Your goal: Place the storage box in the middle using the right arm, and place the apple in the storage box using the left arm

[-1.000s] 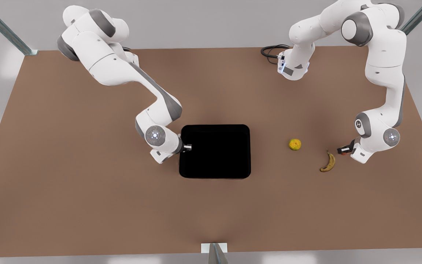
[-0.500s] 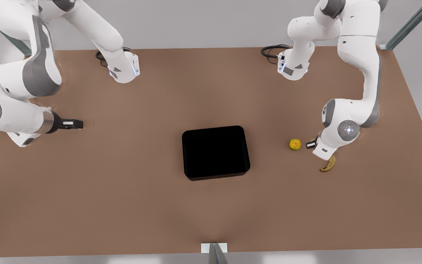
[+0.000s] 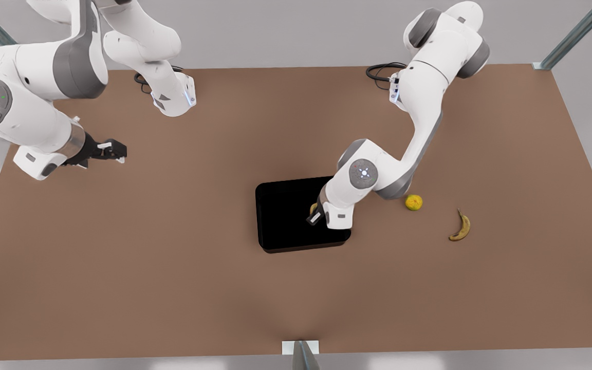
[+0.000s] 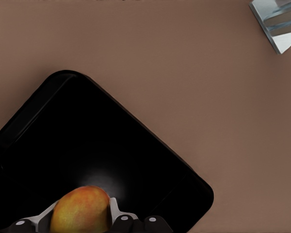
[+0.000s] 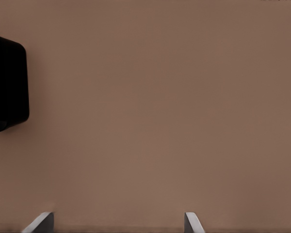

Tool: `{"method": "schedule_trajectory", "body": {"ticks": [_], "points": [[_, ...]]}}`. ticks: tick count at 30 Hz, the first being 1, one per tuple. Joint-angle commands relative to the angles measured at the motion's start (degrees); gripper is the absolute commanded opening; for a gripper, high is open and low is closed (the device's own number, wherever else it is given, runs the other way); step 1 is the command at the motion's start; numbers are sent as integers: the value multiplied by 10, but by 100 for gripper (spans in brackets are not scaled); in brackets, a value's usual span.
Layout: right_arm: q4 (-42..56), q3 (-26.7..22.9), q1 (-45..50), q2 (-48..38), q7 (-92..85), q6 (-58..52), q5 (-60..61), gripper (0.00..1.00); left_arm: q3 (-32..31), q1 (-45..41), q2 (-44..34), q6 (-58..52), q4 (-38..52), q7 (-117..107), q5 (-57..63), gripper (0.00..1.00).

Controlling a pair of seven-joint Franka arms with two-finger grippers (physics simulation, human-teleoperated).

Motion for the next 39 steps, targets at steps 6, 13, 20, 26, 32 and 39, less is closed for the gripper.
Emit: {"method": "schedule_trajectory", "body": {"ticks": [6,13,20,26,32,39], "points": [[2,-1,-13,13,1,12,-3,100,0,1,-5,-37,-6,-3,98,100],[-5,-2,-31,32,5,25,-2,100,1,3,-47,-97,-6,3,73,100],[-8,-3,-55,49,8,23,-1,100,94,32,-140,-223,-4,135,-96,100],[-11,10,-59,47,1,13,-2,100,253,109,-105,-222,-7,128,-346,100],[-12,10,-62,48,1,-4,-2,100,266,254,-44,-281,-31,339,-458,100],[-10,12,-64,48,1,-10,-2,100,272,114,-248,-387,-68,735,-21,100]]}}
